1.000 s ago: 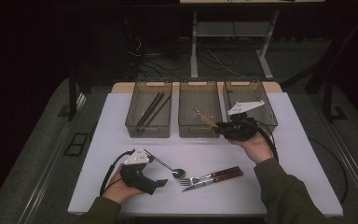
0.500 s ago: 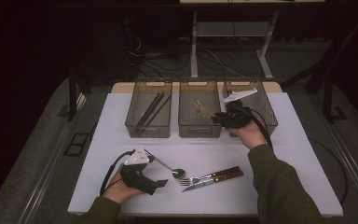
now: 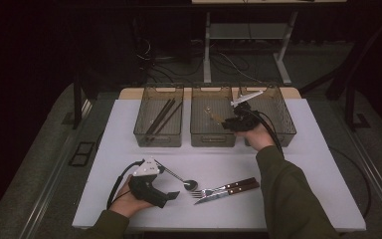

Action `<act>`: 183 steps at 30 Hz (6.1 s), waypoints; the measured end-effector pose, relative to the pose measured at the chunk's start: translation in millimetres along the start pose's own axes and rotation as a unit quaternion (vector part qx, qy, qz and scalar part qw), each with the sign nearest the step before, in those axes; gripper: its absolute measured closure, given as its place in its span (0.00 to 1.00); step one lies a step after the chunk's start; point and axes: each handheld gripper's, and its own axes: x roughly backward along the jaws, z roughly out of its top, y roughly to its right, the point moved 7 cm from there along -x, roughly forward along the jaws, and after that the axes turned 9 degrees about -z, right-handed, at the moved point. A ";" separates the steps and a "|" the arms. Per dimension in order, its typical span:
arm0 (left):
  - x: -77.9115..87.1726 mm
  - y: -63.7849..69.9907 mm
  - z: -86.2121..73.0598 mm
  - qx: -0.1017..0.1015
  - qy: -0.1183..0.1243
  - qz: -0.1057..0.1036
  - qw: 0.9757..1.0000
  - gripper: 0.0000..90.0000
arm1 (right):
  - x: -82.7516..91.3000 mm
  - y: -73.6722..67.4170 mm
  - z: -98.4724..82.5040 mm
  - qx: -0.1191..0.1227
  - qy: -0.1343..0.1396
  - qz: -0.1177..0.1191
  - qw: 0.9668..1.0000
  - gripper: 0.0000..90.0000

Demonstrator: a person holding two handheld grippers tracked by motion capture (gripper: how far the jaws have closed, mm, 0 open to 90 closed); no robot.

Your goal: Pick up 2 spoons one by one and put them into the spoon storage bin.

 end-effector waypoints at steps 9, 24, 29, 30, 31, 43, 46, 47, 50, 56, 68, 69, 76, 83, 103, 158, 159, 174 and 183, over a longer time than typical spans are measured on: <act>0.3 -0.1 0.3 -0.004 0.001 0.000 1.000 0.00 | -4.1 1.7 2.5 -0.026 0.007 -0.010 1.000 0.52; -0.5 0.0 -0.2 0.001 -0.001 0.001 1.000 0.00 | 36.3 -5.9 -0.8 -0.026 0.055 0.025 0.998 0.37; -0.8 -0.7 -0.6 -0.002 -0.003 0.002 1.000 0.00 | 49.9 -7.4 -9.9 -0.018 0.069 0.018 0.997 0.33; -0.7 -0.7 -0.6 -0.002 -0.003 0.002 1.000 0.00 | 52.3 -7.9 -12.1 -0.018 0.070 0.020 0.997 0.32; -0.6 -0.9 -0.6 -0.001 -0.003 0.003 1.000 0.00 | 54.5 -8.4 -14.1 -0.020 0.071 0.020 0.997 0.31; -0.4 -1.4 -0.9 0.000 -0.004 0.005 1.000 0.00 | 75.1 -17.3 -39.4 -0.005 0.093 0.012 0.996 0.19; -0.4 -1.4 -1.1 0.001 -0.004 0.005 1.000 0.00 | 75.9 -19.9 -47.7 -0.007 0.089 0.012 0.996 0.12; -0.5 -1.0 -1.2 0.004 -0.004 0.005 1.000 0.00 | 75.7 -20.2 -50.6 -0.005 0.088 0.006 0.996 0.12; -0.4 -1.0 -1.2 0.004 -0.003 0.005 1.000 0.00 | 75.7 -21.1 -59.9 -0.007 0.086 0.003 0.996 0.12; 0.1 -1.3 -1.0 0.002 -0.003 0.006 1.000 0.00 | 74.2 -20.4 -80.8 -0.006 0.081 -0.004 0.997 0.12; 1.4 -0.4 -0.5 0.002 -0.001 0.007 1.000 0.00 | 79.1 -24.3 -130.0 -0.001 0.086 -0.010 0.996 0.12; 1.3 -0.5 -0.5 0.001 -0.002 0.007 1.000 0.00 | 79.7 -24.9 -134.5 -0.001 0.085 -0.009 0.996 0.12; 1.8 -0.6 -0.1 0.001 -0.001 0.009 1.000 0.00 | 80.5 -25.4 -160.0 -0.001 0.072 -0.002 0.997 0.12; 2.7 -1.8 -0.9 -0.005 -0.009 0.009 1.000 0.00 | 89.6 -20.5 -176.3 -0.016 0.078 0.003 0.997 0.12; -2.2 -32.2 21.4 -0.003 -0.032 0.026 0.999 0.79 | 91.2 -11.9 -183.6 -0.034 0.077 -0.009 0.996 0.12; -6.8 -24.8 -2.6 0.024 -0.127 -0.002 0.992 1.00 | 92.2 -10.2 -185.9 -0.029 0.070 -0.017 0.997 0.12; -5.8 -23.5 -2.8 0.024 -0.129 -0.004 0.991 1.00 | 92.1 -10.3 -186.0 -0.029 0.070 -0.017 0.997 0.12; -6.0 -27.1 -4.1 0.016 -0.133 0.014 0.991 1.00 | 91.9 -10.2 -186.1 -0.026 0.069 -0.019 0.997 0.12; -5.3 -15.9 -7.0 0.017 -0.144 -0.008 0.989 1.00 | 92.2 -9.9 -186.1 -0.027 0.070 -0.019 0.997 0.12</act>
